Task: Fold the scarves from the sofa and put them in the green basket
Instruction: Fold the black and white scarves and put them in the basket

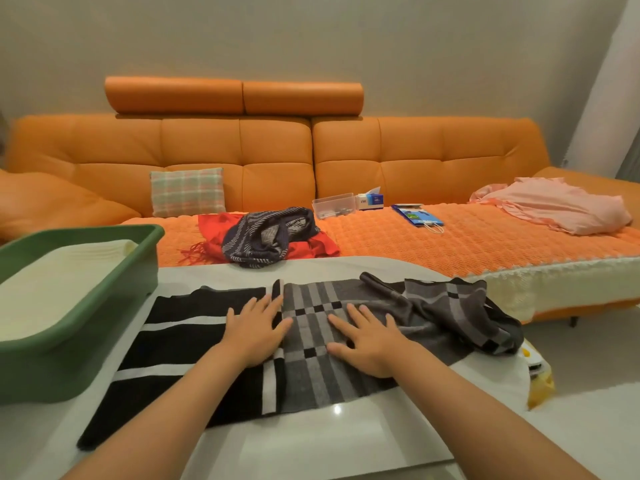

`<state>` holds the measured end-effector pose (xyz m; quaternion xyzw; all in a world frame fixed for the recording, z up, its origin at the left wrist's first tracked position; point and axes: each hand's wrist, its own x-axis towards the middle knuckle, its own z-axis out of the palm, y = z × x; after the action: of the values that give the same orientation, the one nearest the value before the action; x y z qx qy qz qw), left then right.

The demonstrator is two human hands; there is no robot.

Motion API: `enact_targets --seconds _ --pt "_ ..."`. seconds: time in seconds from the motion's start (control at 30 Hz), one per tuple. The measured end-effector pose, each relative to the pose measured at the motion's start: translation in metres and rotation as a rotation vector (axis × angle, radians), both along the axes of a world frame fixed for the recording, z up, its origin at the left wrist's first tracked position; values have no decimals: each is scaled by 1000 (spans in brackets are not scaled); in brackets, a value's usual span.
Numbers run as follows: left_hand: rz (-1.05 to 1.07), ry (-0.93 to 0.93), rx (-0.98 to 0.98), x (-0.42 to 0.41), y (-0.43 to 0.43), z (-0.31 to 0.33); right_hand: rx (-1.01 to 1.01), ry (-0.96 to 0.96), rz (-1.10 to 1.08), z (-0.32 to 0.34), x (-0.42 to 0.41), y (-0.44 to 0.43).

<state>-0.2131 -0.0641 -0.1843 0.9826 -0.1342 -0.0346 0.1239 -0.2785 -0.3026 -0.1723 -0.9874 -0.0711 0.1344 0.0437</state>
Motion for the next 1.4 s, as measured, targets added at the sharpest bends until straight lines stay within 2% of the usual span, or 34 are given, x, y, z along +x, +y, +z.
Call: enact_targets --seconds 0.1,0.2,0.27,0.37,0.5,0.67,0.8,0.93,1.07,1.2,1.4 --pt "-52 74 139 3 27 -3 -89 16 -48 3 6 5" --pt "-51 80 138 3 39 -2 -112 -78 -4 9 6 25" --pt "-50 14 68 -1 43 -2 -79 -172 50 15 5 44" --pt "10 -146 -5 -13 53 -5 78 -211 102 19 1 75" --pt "161 -129 111 -31 81 -3 163 -104 111 17 -9 115" --pt "277 -30 150 -61 130 -5 113 -12 93 -4 -18 139" --pt "309 3 43 -88 148 -6 61 -11 63 -6 -22 142" --pt "375 -132 -34 -112 164 3 86 -32 3 -5 -30 147" --pt "472 -168 26 -119 176 11 117 -48 -14 -8 -41 155" --pt "502 -70 -104 -115 172 17 129 -89 -14 -12 -43 159" --pt "465 -279 -638 -100 143 54 158 -103 -56 -14 -48 192"
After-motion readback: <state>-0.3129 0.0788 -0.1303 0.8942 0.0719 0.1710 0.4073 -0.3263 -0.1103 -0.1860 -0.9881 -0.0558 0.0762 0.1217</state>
